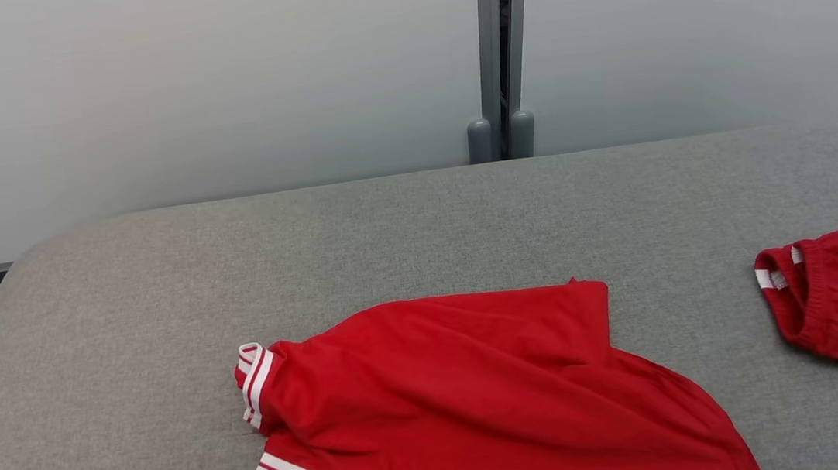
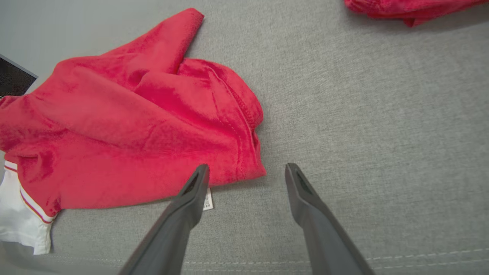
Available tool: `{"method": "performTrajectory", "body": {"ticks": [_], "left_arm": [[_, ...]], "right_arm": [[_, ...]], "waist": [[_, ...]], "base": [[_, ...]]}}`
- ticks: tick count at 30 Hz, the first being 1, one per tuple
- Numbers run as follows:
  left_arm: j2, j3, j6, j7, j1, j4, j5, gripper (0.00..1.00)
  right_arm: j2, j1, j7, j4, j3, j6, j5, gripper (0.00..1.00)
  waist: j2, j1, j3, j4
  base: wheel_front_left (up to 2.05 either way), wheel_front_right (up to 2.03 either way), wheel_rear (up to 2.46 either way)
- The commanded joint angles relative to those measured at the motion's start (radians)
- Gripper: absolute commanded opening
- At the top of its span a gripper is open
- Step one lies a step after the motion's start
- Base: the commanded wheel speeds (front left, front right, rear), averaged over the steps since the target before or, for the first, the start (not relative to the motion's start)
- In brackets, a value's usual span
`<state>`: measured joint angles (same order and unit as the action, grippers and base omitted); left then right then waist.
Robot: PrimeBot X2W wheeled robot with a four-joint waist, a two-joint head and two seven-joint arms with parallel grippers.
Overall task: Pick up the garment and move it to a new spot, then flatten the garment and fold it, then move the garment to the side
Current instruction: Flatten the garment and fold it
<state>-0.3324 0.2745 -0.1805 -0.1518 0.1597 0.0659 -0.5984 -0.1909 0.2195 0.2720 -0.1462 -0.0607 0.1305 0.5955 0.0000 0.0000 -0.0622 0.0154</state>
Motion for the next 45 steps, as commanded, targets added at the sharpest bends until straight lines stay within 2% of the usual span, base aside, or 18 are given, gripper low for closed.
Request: {"method": "performTrajectory", "body": {"ticks": [1, 2, 8, 12, 22, 23, 24, 25, 26, 27, 29, 35, 45], "left_arm": [[-0.028, 0.016, -0.011, -0.073, 0.01, 0.005, -0.005, 1.0], [-0.028, 0.016, -0.011, -0.073, 0.01, 0.005, -0.005, 1.0], [-0.068, 0.061, -0.021, -0.251, 0.004, 0.036, -0.015, 1.0], [-0.076, 0.084, -0.006, -0.317, -0.01, 0.063, -0.034, 1.0], [-0.071, 0.12, 0.032, -0.379, -0.031, 0.081, -0.06, 1.0], [-0.071, 0.121, 0.033, -0.377, -0.036, 0.08, -0.06, 0.85], [-0.071, 0.121, 0.034, -0.374, -0.039, 0.081, -0.058, 0.57], [-0.071, 0.122, 0.035, -0.373, -0.042, 0.082, -0.057, 0.48], [-0.071, 0.124, 0.037, -0.373, -0.044, 0.084, -0.056, 0.31], [-0.072, 0.125, 0.039, -0.371, -0.046, 0.085, -0.056, 0.0], [-0.073, 0.128, 0.046, -0.372, -0.05, 0.086, -0.06, 0.0], [-0.076, 0.13, 0.059, -0.36, -0.058, 0.075, -0.063, 0.0], [-0.084, 0.112, 0.061, -0.369, -0.06, -0.038, -0.092, 0.0]], "right_arm": [[-0.001, -0.023, 0.02, -0.008, 0.003, 0.001, -0.002, 1.0], [-0.001, -0.023, 0.02, -0.008, 0.003, 0.001, -0.002, 1.0], [0.007, -0.051, 0.045, -0.014, -0.011, 0.001, -0.006, 1.0], [0.005, -0.07, 0.053, -0.012, -0.026, 0.001, -0.016, 1.0], [0.011, -0.105, 0.059, -0.013, -0.062, 0.001, -0.008, 1.0], [0.011, -0.107, 0.057, -0.014, -0.063, 0.001, -0.006, 1.0], [0.009, -0.108, 0.056, -0.017, -0.063, 0.001, -0.005, 0.91], [0.008, -0.11, 0.054, -0.02, -0.063, 0.001, -0.004, 0.78], [0.008, -0.111, 0.053, -0.024, -0.065, 0.001, 0.0, 0.51], [0.009, -0.112, 0.051, -0.029, -0.066, 0.001, 0.005, 0.42], [0.011, -0.113, 0.05, -0.039, -0.067, 0.001, 0.008, 0.0], [0.01, -0.124, 0.03, -0.054, -0.073, 0.001, 0.025, 0.0], [-0.025, -0.098, -0.029, 0.026, -0.058, 0.001, 0.081, 0.0]], "waist": [[0.0, 0.0, 0.009, 0.006], [0.0, 0.0, 0.009, 0.006], [0.0, 0.0, 0.029, 0.009], [0.0, 0.0, 0.043, -0.004], [0.0, 0.0, 0.067, -0.03], [0.0, 0.0, 0.068, -0.029], [0.0, 0.0, 0.069, -0.028], [0.0, 0.0, 0.07, -0.027], [0.0, 0.0, 0.07, -0.026], [0.0, 0.0, 0.068, -0.024], [0.0, 0.0, 0.066, -0.021], [0.0, 0.0, 0.058, -0.01], [0.0, 0.0, 0.028, 0.0]], "base": [[0.0, 0.0, 0.0], [0.0, 0.0, 0.0], [0.0, 0.0, 0.0], [0.0, 0.0, 0.0], [0.0, 0.0, 0.0], [0.0, 0.0, 0.0], [0.0, 0.0, 0.0], [0.0, 0.0, 0.0], [0.0, 0.0, 0.0], [0.0, 0.0, 0.0], [0.0, 0.0, 0.0], [0.0, 0.0, 0.0], [0.0, 0.0, 0.0]]}}
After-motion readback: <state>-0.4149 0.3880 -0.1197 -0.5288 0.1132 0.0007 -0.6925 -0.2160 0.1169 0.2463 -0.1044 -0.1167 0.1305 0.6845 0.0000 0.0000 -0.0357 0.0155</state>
